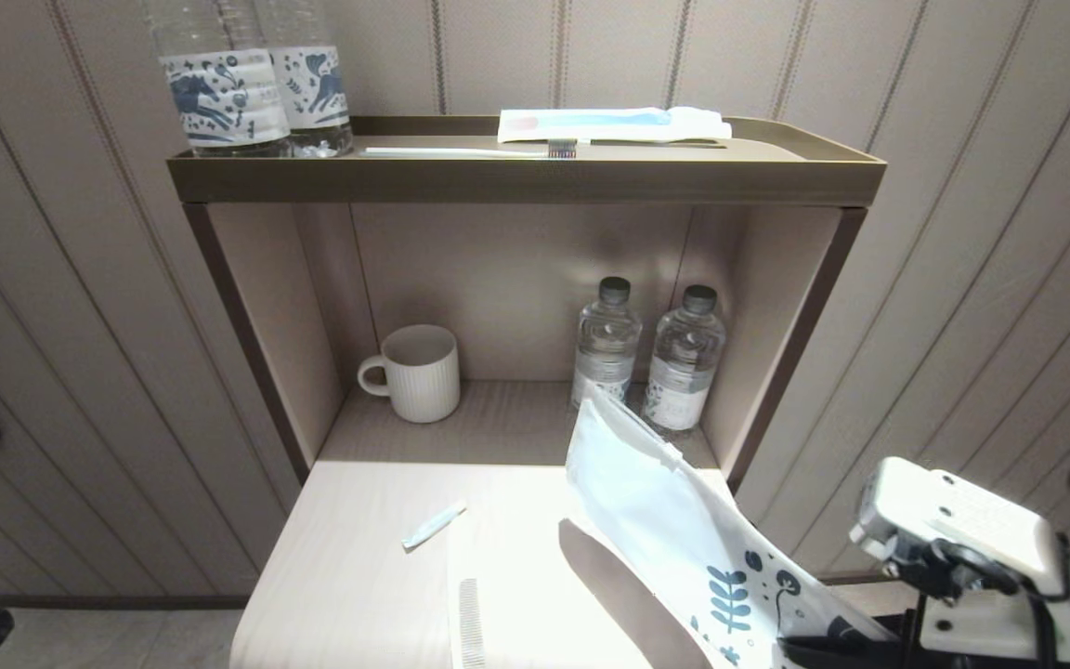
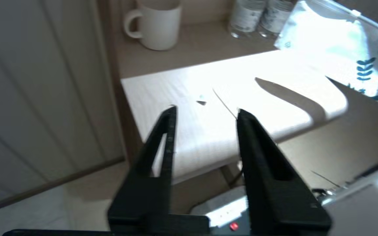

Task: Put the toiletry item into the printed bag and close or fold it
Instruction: Hand it to the other hand

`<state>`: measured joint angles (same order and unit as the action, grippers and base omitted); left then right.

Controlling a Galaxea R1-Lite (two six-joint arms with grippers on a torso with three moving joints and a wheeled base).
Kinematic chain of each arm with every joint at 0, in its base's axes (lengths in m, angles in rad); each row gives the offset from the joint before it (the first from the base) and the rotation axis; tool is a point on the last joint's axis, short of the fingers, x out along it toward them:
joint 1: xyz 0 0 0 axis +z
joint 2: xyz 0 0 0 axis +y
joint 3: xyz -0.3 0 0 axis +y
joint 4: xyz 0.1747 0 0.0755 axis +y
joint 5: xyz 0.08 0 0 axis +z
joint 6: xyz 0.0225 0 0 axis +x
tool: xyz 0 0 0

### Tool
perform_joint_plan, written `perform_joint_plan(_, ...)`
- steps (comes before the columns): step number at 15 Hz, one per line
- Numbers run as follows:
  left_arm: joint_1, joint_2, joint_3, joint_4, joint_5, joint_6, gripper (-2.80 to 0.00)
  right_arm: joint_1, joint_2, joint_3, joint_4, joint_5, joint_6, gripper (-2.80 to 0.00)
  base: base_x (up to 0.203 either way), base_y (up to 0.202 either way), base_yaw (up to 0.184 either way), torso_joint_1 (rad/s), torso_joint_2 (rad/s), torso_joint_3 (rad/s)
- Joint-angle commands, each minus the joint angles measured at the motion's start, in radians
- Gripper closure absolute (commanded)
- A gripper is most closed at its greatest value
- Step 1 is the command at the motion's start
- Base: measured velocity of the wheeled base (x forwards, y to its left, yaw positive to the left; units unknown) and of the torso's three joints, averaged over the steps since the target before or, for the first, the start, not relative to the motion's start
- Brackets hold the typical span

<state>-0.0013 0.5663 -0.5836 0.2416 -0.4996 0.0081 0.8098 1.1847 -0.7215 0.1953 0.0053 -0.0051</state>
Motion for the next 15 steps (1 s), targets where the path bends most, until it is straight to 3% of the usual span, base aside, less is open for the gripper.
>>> perform_joint_plan(1,0.0,0.09,-0.024,0.002,-0.041,0.0,-2.8,0.032,-0.024,0.009,0.008,0.018,-0.007,0.0,0.0,0.0,0.0,0.0,0.0,0.0)
perform_joint_plan(5,-0.003,0.207,-0.123,0.009,-0.18,0.001,-2.8,0.088,-0.041,-0.055,0.157,0.118,-0.046,0.0,0.0,0.0,0.0,0.0,0.0,0.0)
perform_joint_plan(10,-0.014,0.414,-0.215,0.006,-0.488,0.006,-2.8,0.111,-0.012,-0.268,0.373,0.311,-0.09,0.0,0.0,0.0,0.0,0.0,0.0,0.0)
perform_joint_plan(11,-0.036,0.439,-0.224,0.002,-0.522,0.013,-2.8,0.112,0.017,-0.315,0.408,0.365,-0.105,0.0,0.0,0.0,0.0,0.0,0.0,0.0)
perform_joint_plan(13,-0.092,0.459,-0.229,-0.01,-0.547,0.097,-2.8,0.112,0.067,-0.357,0.439,0.465,-0.152,0.0,0.0,0.0,0.0,0.0,0.0,0.0)
perform_joint_plan(15,-0.162,0.468,-0.23,-0.016,-0.563,0.206,-2.8,0.111,0.113,-0.362,0.436,0.501,-0.203,0.0,0.0,0.0,0.0,0.0,0.0,0.0)
